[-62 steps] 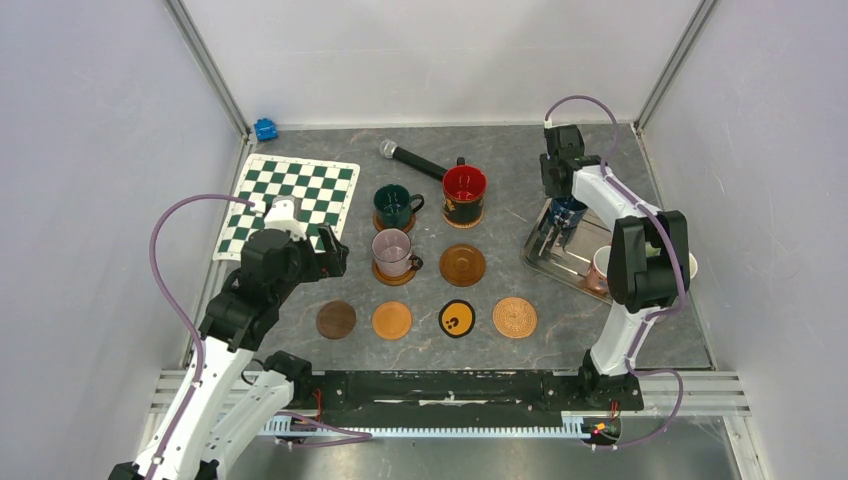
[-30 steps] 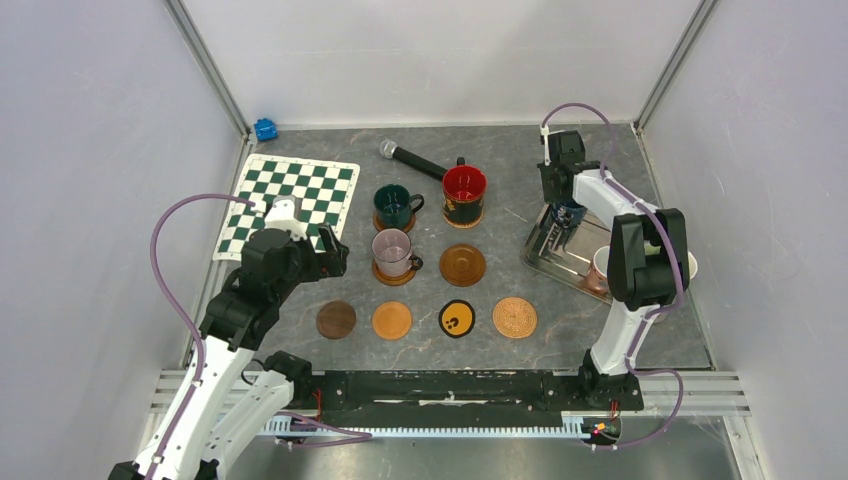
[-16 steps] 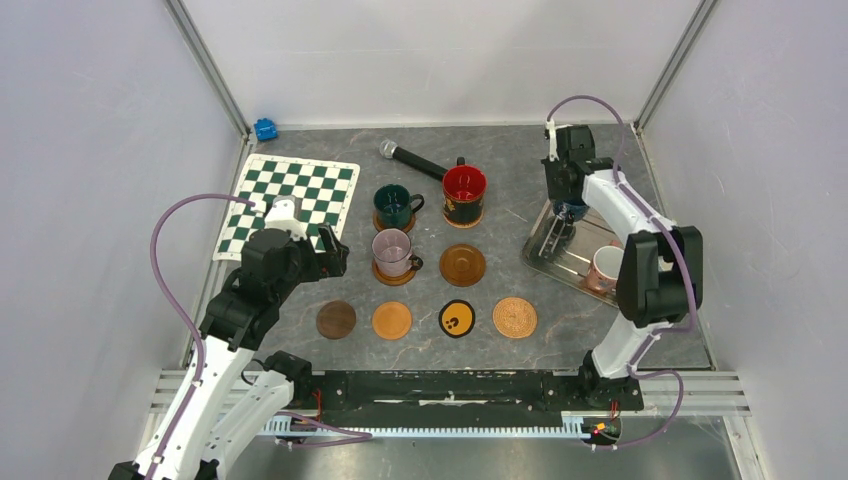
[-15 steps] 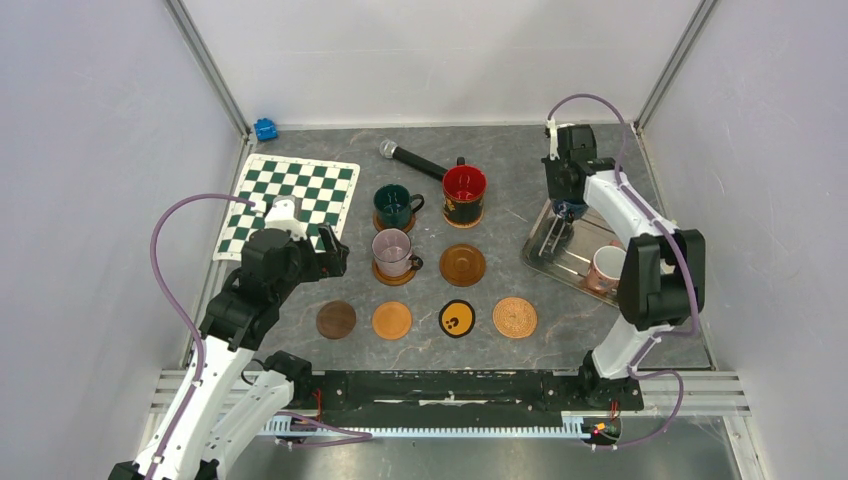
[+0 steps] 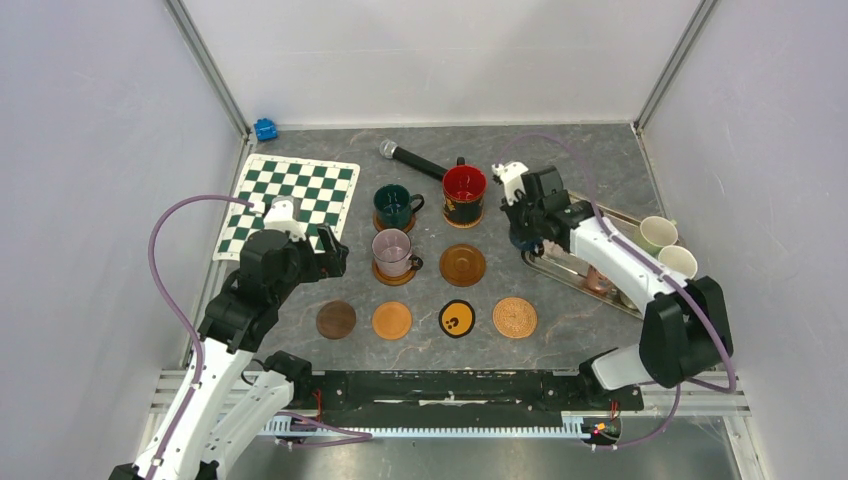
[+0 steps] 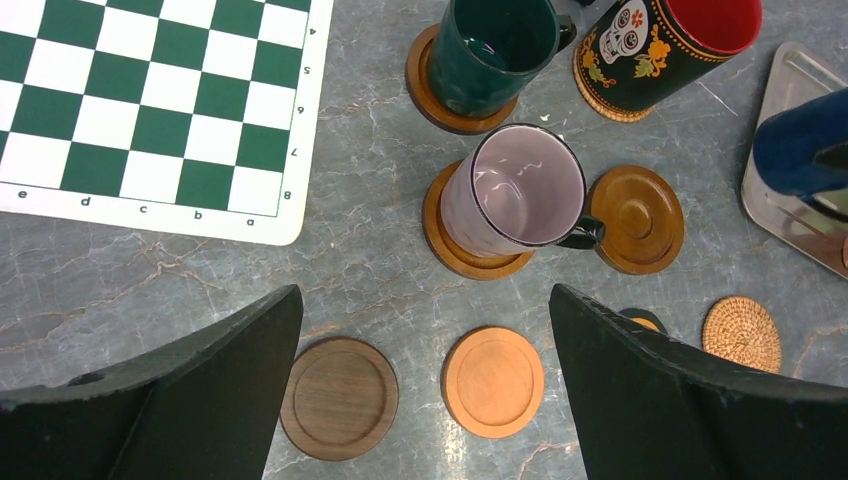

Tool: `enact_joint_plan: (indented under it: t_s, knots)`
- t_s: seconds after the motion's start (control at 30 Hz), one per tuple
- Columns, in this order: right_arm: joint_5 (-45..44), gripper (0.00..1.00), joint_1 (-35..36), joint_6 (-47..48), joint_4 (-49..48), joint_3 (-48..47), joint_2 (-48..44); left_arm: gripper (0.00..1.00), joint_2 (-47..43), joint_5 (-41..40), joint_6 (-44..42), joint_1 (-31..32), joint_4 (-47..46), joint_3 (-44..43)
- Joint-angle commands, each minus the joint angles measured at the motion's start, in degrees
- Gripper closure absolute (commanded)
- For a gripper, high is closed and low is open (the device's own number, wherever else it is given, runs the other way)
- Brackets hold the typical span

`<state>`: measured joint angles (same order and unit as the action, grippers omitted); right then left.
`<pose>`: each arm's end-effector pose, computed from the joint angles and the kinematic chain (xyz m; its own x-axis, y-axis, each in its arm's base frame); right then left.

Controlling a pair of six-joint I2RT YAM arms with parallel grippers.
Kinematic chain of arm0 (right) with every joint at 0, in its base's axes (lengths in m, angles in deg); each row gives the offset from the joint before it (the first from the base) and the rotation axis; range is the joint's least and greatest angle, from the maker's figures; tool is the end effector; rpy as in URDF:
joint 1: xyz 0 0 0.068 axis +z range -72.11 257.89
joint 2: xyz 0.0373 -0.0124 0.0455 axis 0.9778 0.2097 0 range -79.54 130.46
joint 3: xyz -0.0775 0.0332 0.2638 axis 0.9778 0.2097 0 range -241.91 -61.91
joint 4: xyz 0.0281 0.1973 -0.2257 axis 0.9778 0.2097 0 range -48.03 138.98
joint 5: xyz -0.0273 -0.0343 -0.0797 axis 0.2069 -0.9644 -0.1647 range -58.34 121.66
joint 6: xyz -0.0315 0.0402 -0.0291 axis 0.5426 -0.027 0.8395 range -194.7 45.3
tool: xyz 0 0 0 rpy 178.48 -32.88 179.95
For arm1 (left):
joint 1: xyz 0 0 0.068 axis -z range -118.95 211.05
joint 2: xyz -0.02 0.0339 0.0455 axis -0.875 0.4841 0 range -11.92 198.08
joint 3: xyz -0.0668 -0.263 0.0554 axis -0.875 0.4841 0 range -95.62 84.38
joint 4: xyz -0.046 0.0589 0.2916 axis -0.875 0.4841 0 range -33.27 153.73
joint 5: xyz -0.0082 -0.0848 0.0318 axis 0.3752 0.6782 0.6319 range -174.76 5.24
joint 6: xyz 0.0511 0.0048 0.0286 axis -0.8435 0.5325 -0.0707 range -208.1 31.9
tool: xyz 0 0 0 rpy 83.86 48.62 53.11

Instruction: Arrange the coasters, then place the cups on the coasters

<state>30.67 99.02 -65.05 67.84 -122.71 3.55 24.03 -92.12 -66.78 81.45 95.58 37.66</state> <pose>0.3302 0.1268 0.2396 -0.6265 -0.4218 -0.6554 -0.4612 0.8785 -0.1246 0.1668 -0.0563 0.3288 -0.4981 -0.1993 -0.8439 0.0633 0.9623 -0.2646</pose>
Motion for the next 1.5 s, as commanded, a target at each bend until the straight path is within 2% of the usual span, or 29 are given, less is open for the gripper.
enact_joint_plan:
  t_s: [0.0,0.17,0.27,0.47,0.8,1.07,1.47]
  knots:
    - [5.32,1.0,3.24,4.4,-5.86,1.96,-5.62,0.0,0.05,0.58,-3.39,0.32,-1.69,0.05]
    - [9.59,1.0,10.06,8.23,-9.89,7.42,-10.57,0.0,-0.37,-0.24,-3.39,0.29,-1.59,0.13]
    - [14.22,1.0,12.29,8.52,-10.12,7.04,-10.62,0.0,-0.36,-0.6,-3.39,0.3,-1.68,-0.13]
    - [16.1,1.0,16.01,9.81,-10.96,4.8,-8.12,0.0,-1.55,-1.21,-3.35,0.33,-1.64,0.05]
    - [14.87,1.0,21.01,13.24,-7.36,-2.99,0.92,0.0,-1.74,-1.52,-3.39,0.32,-1.59,-0.04]
    - [10.63,1.0,23.17,17.36,-0.32,-8.92,7.42,0.0,-1.93,-2.03,-3.39,0.34,-1.58,-0.04]
    - [10.57,0.99,23.22,19.87,2.52,-9.08,9.56,0.0,-1.7,-2.31,-3.39,0.33,-1.64,-0.04]
